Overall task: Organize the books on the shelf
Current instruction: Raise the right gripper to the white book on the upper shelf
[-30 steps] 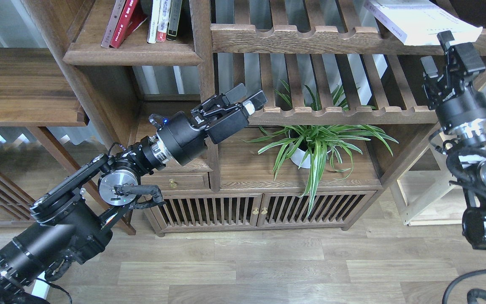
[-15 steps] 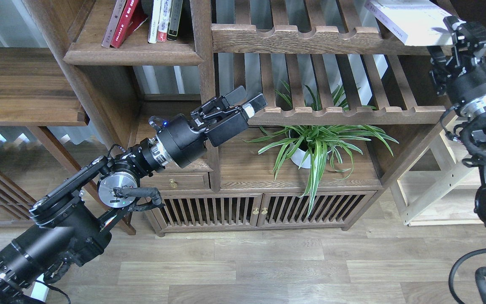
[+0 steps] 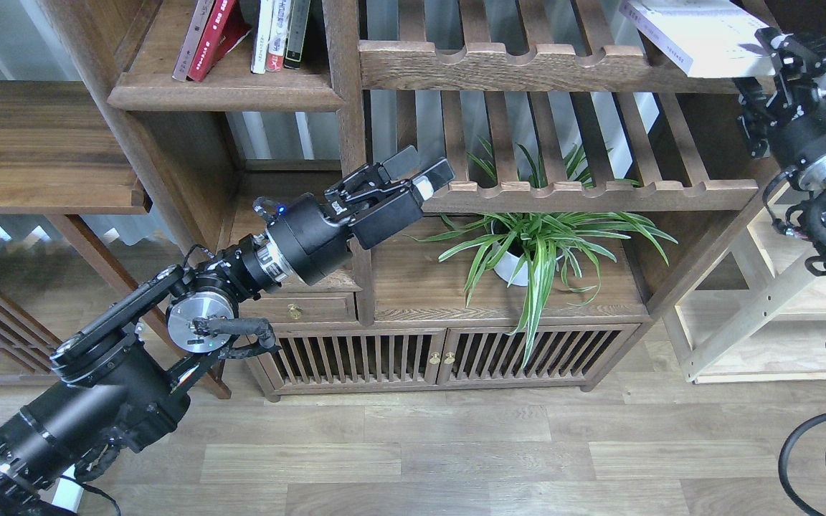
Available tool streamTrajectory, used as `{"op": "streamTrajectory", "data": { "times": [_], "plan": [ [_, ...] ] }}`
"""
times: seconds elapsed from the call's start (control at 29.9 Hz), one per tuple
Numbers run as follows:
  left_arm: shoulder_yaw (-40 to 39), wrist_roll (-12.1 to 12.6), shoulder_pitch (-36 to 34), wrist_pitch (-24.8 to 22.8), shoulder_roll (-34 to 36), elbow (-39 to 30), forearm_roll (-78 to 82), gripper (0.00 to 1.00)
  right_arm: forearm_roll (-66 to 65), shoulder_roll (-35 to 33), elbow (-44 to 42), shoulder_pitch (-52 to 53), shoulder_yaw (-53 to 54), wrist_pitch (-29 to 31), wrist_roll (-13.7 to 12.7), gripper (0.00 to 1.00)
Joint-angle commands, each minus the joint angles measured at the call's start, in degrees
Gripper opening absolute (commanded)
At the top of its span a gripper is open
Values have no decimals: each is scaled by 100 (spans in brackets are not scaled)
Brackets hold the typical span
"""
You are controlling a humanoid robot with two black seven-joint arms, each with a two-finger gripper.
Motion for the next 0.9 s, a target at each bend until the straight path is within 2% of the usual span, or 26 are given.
{"op": "streamTrajectory", "data": {
  "times": [0.0, 0.43, 0.87],
  "plan": [
    [-8, 0, 0, 0, 4, -1, 0, 98, -8, 24, -63, 24, -27, -26, -2, 58],
    [-96, -9, 0, 0, 13, -1, 0, 98, -8, 60, -353, 586, -238, -457, -11, 57],
    [-149, -9, 88, 0, 101, 26, -9, 99, -52, 341, -590, 736, -221, -422, 24, 44]
  ]
}}
